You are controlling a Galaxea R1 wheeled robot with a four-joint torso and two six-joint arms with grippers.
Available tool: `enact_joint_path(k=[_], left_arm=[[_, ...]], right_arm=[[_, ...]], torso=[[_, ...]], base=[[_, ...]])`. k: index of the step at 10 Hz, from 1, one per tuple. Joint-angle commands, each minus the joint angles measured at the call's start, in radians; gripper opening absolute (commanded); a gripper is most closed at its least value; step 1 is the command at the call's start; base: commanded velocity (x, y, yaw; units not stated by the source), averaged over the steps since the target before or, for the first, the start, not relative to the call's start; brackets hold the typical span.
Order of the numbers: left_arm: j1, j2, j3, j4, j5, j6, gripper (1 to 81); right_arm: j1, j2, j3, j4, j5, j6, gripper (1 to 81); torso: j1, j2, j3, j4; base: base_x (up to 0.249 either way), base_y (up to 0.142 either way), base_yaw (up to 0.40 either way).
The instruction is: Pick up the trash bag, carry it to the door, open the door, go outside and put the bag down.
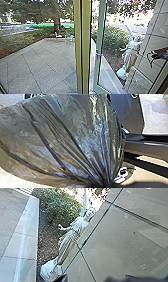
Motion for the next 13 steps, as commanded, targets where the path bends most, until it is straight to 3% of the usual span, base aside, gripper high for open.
enact_joint_path(k=[1,2,5,6,8,10,13], left_arm=[[-0.028,-0.006,0.009,-0.013,0.074,-0.002,1.0],[-0.028,-0.006,0.009,-0.012,0.074,-0.001,1.0],[-0.028,-0.008,0.006,-0.012,0.074,0.000,1.0],[-0.028,-0.006,0.006,-0.012,0.074,0.000,1.0],[-0.028,-0.006,0.010,-0.008,0.074,0.000,1.0],[-0.028,-0.014,0.010,-0.008,0.074,0.003,1.0],[-0.028,-0.009,0.009,-0.001,0.072,0.009,1.0]], right_arm=[[0.170,-0.010,-0.007,-0.027,-0.028,0.004,81.1],[0.167,-0.010,-0.008,-0.027,-0.028,0.004,81.1],[0.161,0.004,0.002,-0.007,-0.029,0.004,81.1],[0.153,0.019,0.020,0.060,-0.056,0.002,81.1],[0.095,-0.002,0.208,0.231,-0.233,-0.004,81.1],[0.058,-0.073,0.433,0.346,-0.333,0.004,81.1],[-0.021,-0.125,0.602,0.485,-0.470,0.002,81.1]], torso=[[0.000,0.000,0.000,0.001],[0.000,0.000,0.000,-0.004],[0.000,0.000,0.000,-0.004],[0.000,0.000,0.000,-0.004],[0.000,0.000,0.000,-0.004],[0.000,0.000,0.000,-0.004],[0.000,0.000,0.000,-0.004]], base=[[0.000,0.000,0.000],[0.000,0.000,0.000],[0.000,0.000,0.000],[0.000,0.000,0.000],[0.000,0.000,0.000],[0.000,0.000,0.000],[0.000,0.000,0.000]])
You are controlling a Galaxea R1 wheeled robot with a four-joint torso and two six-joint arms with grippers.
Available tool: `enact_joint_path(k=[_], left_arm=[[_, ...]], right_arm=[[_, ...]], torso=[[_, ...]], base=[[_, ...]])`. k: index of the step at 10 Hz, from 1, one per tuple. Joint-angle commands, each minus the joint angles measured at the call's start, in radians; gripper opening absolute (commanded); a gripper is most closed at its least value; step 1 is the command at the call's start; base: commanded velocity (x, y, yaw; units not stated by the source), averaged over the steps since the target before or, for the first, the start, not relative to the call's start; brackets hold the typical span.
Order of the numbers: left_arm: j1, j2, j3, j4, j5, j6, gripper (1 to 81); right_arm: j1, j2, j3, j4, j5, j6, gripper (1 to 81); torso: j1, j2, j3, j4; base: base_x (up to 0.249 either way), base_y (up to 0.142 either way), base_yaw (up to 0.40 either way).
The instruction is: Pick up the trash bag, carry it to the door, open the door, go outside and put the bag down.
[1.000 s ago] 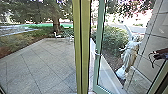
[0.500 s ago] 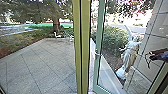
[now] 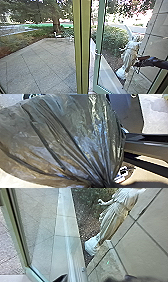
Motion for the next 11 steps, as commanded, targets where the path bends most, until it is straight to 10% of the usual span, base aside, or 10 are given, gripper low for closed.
enact_joint_path(k=[1,8,11], left_arm=[[-0.029,-0.009,0.008,0.002,0.066,0.005,1.0],[-0.044,-0.019,0.005,0.006,0.058,0.011,1.0],[-0.046,-0.023,0.006,0.008,0.059,0.011,1.0]], right_arm=[[0.007,-0.128,0.245,0.213,-0.228,0.003,81.1],[-0.670,-0.119,0.442,0.240,-0.080,0.066,81.1],[-0.906,-0.051,0.435,0.235,0.118,0.063,81.1]], torso=[[0.000,0.000,0.000,0.000],[0.000,0.000,0.000,0.000],[0.000,0.000,0.000,0.000]], base=[[0.000,0.000,0.000],[0.000,0.000,0.000],[0.000,0.000,0.000]])
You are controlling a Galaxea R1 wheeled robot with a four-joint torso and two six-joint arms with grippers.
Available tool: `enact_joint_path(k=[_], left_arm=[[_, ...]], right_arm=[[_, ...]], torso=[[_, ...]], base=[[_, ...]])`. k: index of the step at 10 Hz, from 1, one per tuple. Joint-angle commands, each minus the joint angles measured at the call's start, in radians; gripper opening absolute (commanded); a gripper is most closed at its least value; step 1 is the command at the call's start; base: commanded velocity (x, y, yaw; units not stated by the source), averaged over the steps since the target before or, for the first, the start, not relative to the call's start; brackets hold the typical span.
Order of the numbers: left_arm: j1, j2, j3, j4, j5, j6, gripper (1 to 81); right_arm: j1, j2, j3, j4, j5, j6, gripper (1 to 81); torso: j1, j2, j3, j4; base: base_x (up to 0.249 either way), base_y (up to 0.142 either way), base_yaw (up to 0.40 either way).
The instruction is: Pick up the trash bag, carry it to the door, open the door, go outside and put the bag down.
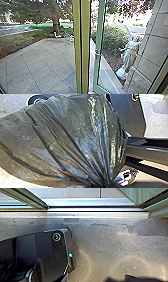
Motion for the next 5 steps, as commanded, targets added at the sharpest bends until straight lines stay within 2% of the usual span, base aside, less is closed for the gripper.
enact_joint_path(k=[1,2,3,4,5], left_arm=[[-0.037,-0.014,0.005,0.005,0.071,0.008,1.0],[-0.039,-0.015,0.004,0.002,0.071,0.008,1.0],[-0.042,-0.012,-0.001,0.002,0.071,0.006,1.0],[-0.046,-0.007,-0.001,0.002,0.072,0.006,1.0],[-0.050,-0.004,-0.001,0.000,0.071,0.006,1.0]], right_arm=[[-0.204,0.056,0.020,0.053,0.229,0.003,81.1],[-0.266,0.100,-0.033,0.053,0.267,-0.010,81.1],[-0.323,0.194,-0.165,0.055,0.319,-0.057,81.1],[-0.359,0.279,-0.291,0.074,0.345,-0.127,81.1],[-0.389,0.358,-0.415,0.145,0.376,-0.226,81.1]], torso=[[0.000,0.000,0.000,0.000],[0.000,0.000,0.000,0.000],[0.000,0.000,0.000,0.000],[0.000,0.000,0.001,0.000],[0.000,-0.001,0.001,0.000]], base=[[0.000,0.000,0.000],[0.000,0.000,0.000],[0.000,0.000,0.000],[0.000,0.000,0.000],[0.000,0.000,0.000]])
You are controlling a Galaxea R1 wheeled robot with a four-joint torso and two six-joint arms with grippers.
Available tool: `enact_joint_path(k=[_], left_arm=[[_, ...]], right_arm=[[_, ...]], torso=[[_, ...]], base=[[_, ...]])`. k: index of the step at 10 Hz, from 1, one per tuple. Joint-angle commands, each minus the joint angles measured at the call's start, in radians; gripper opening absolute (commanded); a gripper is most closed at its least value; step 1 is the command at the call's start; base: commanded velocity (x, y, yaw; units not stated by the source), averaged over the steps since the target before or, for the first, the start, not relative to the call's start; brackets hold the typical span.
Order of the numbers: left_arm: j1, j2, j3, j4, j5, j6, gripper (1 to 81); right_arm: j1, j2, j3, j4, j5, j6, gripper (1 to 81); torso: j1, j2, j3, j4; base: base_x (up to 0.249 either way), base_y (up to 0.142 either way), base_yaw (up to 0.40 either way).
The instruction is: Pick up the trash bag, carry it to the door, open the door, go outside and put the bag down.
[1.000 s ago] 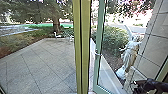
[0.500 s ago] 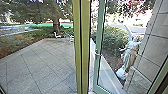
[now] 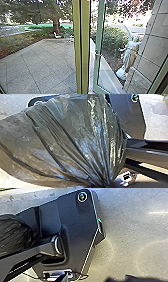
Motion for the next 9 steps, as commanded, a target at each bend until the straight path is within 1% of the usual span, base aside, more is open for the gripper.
enact_joint_path(k=[1,2,3,4,6,8,9], left_arm=[[-0.042,-0.003,0.003,0.001,0.070,0.006,1.0],[-0.047,-0.002,0.003,0.001,0.068,0.006,1.0],[-0.050,-0.002,0.003,0.001,0.068,0.006,1.0],[-0.051,-0.002,-0.002,0.001,0.067,0.006,1.0],[-0.059,0.011,-0.035,0.001,0.065,0.006,1.0],[-0.059,0.052,-0.107,0.007,0.019,0.009,1.0],[-0.059,0.073,-0.138,0.005,0.014,0.027,1.0]], right_arm=[[-0.078,0.278,-0.433,0.210,0.164,-0.304,81.1],[-0.095,0.354,-0.573,0.320,0.197,-0.447,81.1],[-0.104,0.378,-0.594,0.324,0.201,-0.487,81.1],[-0.116,0.389,-0.575,0.323,0.205,-0.492,81.1],[-0.130,0.432,-0.580,0.326,0.207,-0.489,81.1],[-0.138,0.480,-0.586,0.330,0.216,-0.484,81.1],[-0.139,0.518,-0.590,0.328,0.246,-0.483,81.1]], torso=[[0.000,0.000,0.000,0.000],[0.000,0.000,0.000,0.000],[0.000,0.000,0.000,0.000],[0.000,0.000,0.001,0.000],[0.000,0.000,0.001,0.000],[-0.001,-0.001,0.001,0.000],[-0.001,-0.001,0.001,0.000]], base=[[0.000,0.000,0.000],[0.000,0.000,0.000],[0.000,0.000,0.000],[0.000,0.000,0.000],[0.000,0.000,0.000],[0.000,0.000,0.000],[0.000,0.000,0.000]])
